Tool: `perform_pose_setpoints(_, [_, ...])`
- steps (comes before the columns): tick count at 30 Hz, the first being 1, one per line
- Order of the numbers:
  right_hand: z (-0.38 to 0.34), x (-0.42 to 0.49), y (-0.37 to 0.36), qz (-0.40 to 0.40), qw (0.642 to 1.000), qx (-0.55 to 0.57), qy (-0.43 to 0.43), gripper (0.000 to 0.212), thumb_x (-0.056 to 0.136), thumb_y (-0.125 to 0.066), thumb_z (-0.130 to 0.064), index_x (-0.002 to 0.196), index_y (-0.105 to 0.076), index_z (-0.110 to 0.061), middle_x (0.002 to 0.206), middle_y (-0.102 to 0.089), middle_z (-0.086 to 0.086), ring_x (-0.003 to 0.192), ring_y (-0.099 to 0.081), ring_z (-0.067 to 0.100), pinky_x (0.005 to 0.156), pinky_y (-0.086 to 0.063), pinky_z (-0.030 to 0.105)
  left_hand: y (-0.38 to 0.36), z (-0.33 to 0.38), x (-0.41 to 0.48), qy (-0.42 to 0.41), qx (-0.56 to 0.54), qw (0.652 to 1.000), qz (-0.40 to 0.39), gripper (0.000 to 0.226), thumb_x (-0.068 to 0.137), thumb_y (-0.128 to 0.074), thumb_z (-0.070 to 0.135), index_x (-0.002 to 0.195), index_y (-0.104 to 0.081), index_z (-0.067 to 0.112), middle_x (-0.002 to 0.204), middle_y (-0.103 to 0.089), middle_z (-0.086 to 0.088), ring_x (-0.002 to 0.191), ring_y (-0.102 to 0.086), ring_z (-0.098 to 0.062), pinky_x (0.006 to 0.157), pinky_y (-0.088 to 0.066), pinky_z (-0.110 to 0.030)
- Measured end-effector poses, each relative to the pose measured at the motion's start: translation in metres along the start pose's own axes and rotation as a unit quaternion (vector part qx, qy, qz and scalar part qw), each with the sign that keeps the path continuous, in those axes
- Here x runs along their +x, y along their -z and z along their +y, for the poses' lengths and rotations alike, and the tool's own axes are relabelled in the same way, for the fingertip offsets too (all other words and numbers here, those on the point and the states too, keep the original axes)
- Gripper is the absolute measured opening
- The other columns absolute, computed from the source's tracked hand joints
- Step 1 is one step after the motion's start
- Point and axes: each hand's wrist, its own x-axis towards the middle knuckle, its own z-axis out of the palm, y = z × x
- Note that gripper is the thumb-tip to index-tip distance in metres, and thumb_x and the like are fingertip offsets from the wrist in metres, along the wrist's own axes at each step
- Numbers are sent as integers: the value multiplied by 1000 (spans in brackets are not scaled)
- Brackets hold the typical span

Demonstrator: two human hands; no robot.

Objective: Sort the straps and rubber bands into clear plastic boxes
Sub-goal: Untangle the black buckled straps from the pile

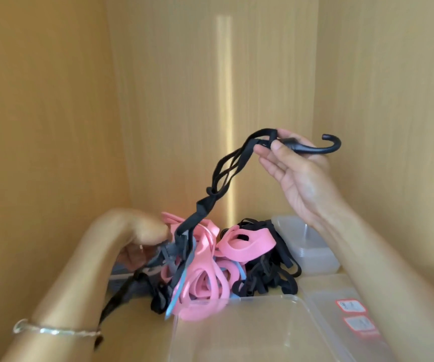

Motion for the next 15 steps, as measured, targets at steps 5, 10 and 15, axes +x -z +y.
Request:
perform_pose_setpoints(5, [-8, -1, -6, -10, 1000, 24, -4, 20, 91, -58, -21, 105, -59, -7, 93, -72, 4, 81, -72, 14, 74, -56, 23, 3, 9, -11, -35, 48, 996, 61, 41, 102, -35, 41, 128, -55, 15, 103, -70, -3, 78, -69, -16, 76, -54, -31])
perform_pose_setpoints(10, [1, -11, -16, -96, 981, -155, -70, 38, 78, -59, -43, 96, -64, -9, 88, -75, 5, 75, -72, 16, 70, -56, 25, -14, 45, -28, -354, -338, 859, 146, 62, 84, -20, 75, 121, -56, 41, 126, -60, 15, 112, -59, -3, 99, -40, -34])
perform_pose_setpoints(15, [1, -13, -15, -134, 951, -269, -67, 23, 87, -62, -36, 97, -69, -16, 73, -67, -6, 64, -59, 10, 60, -49, 24, -20, 61, -32, -409, -414, 805, 112, 39, 89, -59, 46, 122, -58, 25, 97, -70, 1, 70, -69, -12, 58, -53, -25])
